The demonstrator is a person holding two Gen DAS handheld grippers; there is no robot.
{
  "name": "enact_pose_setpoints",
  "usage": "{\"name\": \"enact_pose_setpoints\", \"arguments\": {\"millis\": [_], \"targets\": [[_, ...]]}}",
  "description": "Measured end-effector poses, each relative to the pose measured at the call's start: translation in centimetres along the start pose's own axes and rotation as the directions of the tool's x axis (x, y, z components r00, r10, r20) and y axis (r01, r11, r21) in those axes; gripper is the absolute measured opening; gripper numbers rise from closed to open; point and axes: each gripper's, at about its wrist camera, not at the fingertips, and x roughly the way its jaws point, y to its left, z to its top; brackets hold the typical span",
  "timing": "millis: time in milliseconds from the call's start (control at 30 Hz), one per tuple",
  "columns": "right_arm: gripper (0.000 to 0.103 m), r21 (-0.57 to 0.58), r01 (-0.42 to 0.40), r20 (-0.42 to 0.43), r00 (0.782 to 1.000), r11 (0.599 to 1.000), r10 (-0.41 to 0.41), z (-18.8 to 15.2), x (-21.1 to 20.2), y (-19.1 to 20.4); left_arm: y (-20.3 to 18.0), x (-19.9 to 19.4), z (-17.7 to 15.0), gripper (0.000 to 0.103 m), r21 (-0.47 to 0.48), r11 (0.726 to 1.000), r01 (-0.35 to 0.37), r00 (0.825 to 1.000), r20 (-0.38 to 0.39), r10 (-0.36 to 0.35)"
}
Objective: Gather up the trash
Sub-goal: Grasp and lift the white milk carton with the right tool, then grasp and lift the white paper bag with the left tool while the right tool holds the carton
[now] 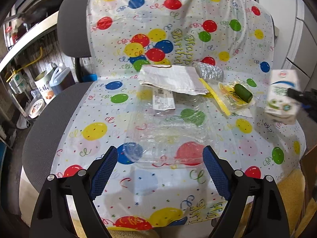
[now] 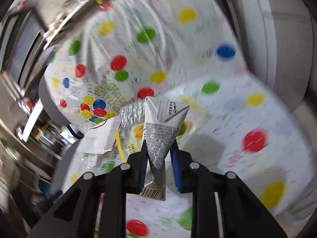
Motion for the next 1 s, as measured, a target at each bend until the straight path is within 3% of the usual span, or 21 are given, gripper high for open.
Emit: {"name": "enact_pose_setpoints", "arguments": {"millis": [67, 167, 433, 667, 767, 1000], "targets": [[0.022, -0.101, 0.090, 0.059, 0.995, 0.991, -0.085, -0.1, -1.9, 0.3, -0.7, 0.1, 0.2, 0.087, 0.013, 1.000, 0.004, 1.000, 0.002, -0.004], [0.022, -0.161, 0.131, 0.078, 0.990, 0.978, -0.119, -0.6, -2.9, 0.2, -1.2, 0.5, 1.2, 0.087, 0.010, 1.000, 0.001, 1.000, 0.011, -0.001], [0.022, -0.188, 0.100, 0.051, 0.994, 0.977, -0.092, -1.9, -1.5, -0.1, 0.8, 2.9, 5.7, 0.083, -0.043, 0.999, -0.002, 0.999, 0.044, 0.004], [0.022, -0.225, 0.079, 0.031, 0.997, 0.971, -0.074, -2.3, -0.2, 0.7, 3.9, 7.0, 8.9, 0.051, -0.119, 0.990, 0.074, 0.997, 0.013, -0.073], [0.022, -0.232, 0.074, 0.020, 0.997, 0.970, -0.071, -2.4, 0.5, 0.8, 4.0, 9.1, 9.5, 0.045, -0.118, 0.990, 0.080, 0.996, -0.031, -0.084], [0.023, -0.244, 0.074, 0.011, 0.997, 0.967, -0.073, -2.3, 1.3, 0.9, 4.0, 12.2, 10.8, 0.046, -0.129, 0.987, 0.093, 0.993, -0.064, -0.102]]}}
